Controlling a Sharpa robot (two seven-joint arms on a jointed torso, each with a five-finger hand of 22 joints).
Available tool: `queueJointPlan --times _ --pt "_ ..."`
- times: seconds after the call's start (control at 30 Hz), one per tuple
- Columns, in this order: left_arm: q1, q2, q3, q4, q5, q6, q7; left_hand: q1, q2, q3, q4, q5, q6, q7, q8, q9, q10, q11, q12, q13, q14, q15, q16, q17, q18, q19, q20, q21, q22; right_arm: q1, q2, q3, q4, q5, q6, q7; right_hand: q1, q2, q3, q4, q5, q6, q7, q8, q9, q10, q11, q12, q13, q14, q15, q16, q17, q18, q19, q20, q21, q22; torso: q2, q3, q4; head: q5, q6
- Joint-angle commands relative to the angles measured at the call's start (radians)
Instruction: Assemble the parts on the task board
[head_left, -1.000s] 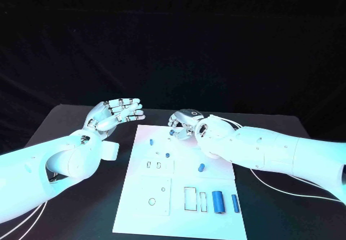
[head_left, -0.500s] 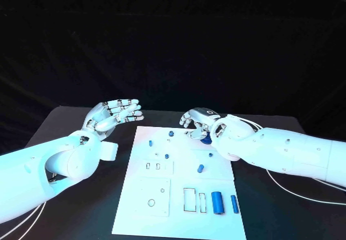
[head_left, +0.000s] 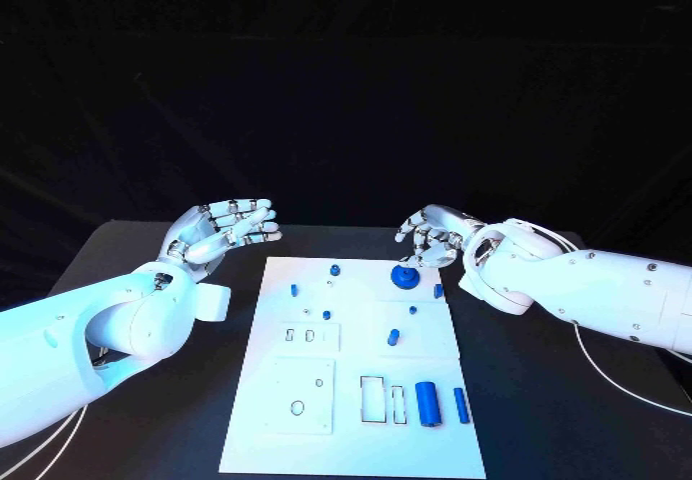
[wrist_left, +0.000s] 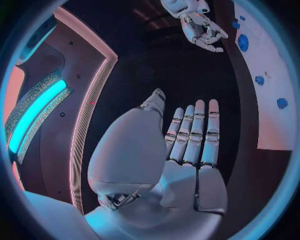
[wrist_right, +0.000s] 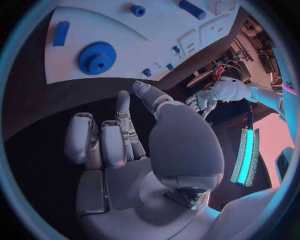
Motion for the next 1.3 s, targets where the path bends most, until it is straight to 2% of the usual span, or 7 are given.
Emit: queueJointPlan --times 0.03,0.17,0.3,0.43,0.6,0.8,1.3 --pt "0.001 0.003 0.0 0.0 0.005 0.022 0.007 0.011 -0.002 -0.001 0.007 -0.007 -0.008 0.042 -0.006 0.0 -0.001 0.003 -0.006 -0.001 -0.004 0.002 0.005 0.001 0.014 0.005 0.002 0.004 -0.001 0.0 -0.001 0.0 -0.016 0.075 0.093 -0.02 0.007 0.013 -0.034 0.022 0.007 -0.012 0.007 0.021 0.016 -0.009 0.009 0.232 0.233 0.043 0.003 0.045 0.08 -0.012 0.009 0.004 0.006 0.016 -0.001 0.003 -0.0027 -0.002 -0.001" --pt "0.001 0.004 0.0 0.001 0.005 0.023 0.007 0.011 -0.002 -0.001 0.007 -0.007 -0.008 0.042 -0.006 0.0 -0.001 0.003 -0.006 -0.001 -0.004 0.002 0.005 0.001 0.014 0.005 0.002 0.004 -0.001 -0.002 0.007 -0.002 -0.046 0.069 0.124 -0.032 0.018 0.019 -0.064 0.05 0.014 -0.031 0.014 0.043 0.029 0.034 0.016 0.438 0.453 0.057 0.012 0.095 0.178 -0.015 0.019 0.012 0.015 0.037 0.0 0.002 0.0 -0.005 -0.002" --pt "0.001 0.002 0.0 0.003 0.005 0.024 0.007 0.011 -0.002 -0.001 0.007 -0.007 -0.008 0.042 -0.006 0.0 -0.001 0.003 -0.006 -0.001 -0.004 0.002 0.005 0.001 0.014 0.005 0.002 0.004 -0.001 -0.012 0.017 -0.003 -0.068 0.057 0.155 -0.048 0.03 0.024 -0.104 0.079 0.019 -0.053 0.022 0.052 0.034 0.139 0.025 0.61 0.66 0.079 0.021 0.147 0.296 -0.026 0.051 0.021 0.048 0.09 0.002 0.0013 0.0024 -0.006 -0.001" --pt "0.001 0.0 0.0 0.004 0.005 0.023 0.007 0.011 -0.002 -0.001 0.007 -0.007 -0.008 0.042 -0.006 0.0 -0.001 0.003 -0.006 -0.001 -0.004 0.002 0.005 0.001 0.014 0.005 0.002 0.004 -0.001 -0.021 0.024 -0.004 -0.077 0.043 0.175 -0.062 0.043 0.031 -0.144 0.101 0.017 -0.071 0.029 0.054 0.034 0.191 0.033 0.68 0.749 0.088 0.029 0.166 0.343 -0.033 0.072 0.027 0.07 0.124 0.004 0.0021 0.004 -0.007 -0.001" --pt "0.001 -0.002 0.0 0.006 0.005 0.024 0.006 0.011 -0.002 -0.001 0.007 -0.007 -0.008 0.042 -0.006 0.0 -0.001 0.003 -0.006 -0.001 -0.004 0.002 0.005 0.001 0.014 0.005 0.002 0.004 -0.001 -0.027 0.033 -0.004 -0.089 0.036 0.185 -0.078 0.052 0.04 -0.163 0.117 0.018 -0.073 0.031 0.059 0.035 0.216 0.035 0.708 0.787 0.092 0.032 0.175 0.366 -0.039 0.09 0.03 0.089 0.151 0.003 0.0012 0.0027 -0.007 -0.005" --pt "0.001 -0.004 0.0 0.006 0.005 0.024 0.005 0.011 -0.002 -0.002 0.008 -0.007 -0.009 0.043 -0.006 0.0 -0.001 0.003 -0.007 -0.001 -0.005 0.003 0.005 0.002 0.014 0.005 0.002 0.004 -0.002 -0.032 0.044 -0.004 -0.099 0.036 0.179 -0.089 0.054 0.042 -0.166 0.121 0.022 -0.071 0.03 0.062 0.036 0.222 0.035 0.715 0.796 0.094 0.032 0.177 0.374 -0.041 0.097 0.031 0.096 0.161 0.002 0.0024 0.0025 -0.007 -0.009" --pt "0.001 -0.006 0.0 0.006 0.005 0.026 0.004 0.011 -0.002 -0.002 0.008 -0.007 -0.009 0.043 -0.006 0.0 -0.001 0.003 -0.007 -0.001 -0.005 0.003 0.005 0.002 0.014 0.005 0.002 0.004 -0.002 -0.04 0.06 -0.004 -0.118 0.029 0.157 -0.096 0.07 0.055 -0.152 0.129 0.036 -0.06 0.028 0.073 0.038 0.228 0.033 0.722 0.805 0.094 0.031 0.179 0.378 -0.043 0.103 0.031 0.103 0.172 0.003 0.0015 0.0029 -0.004 -0.013"
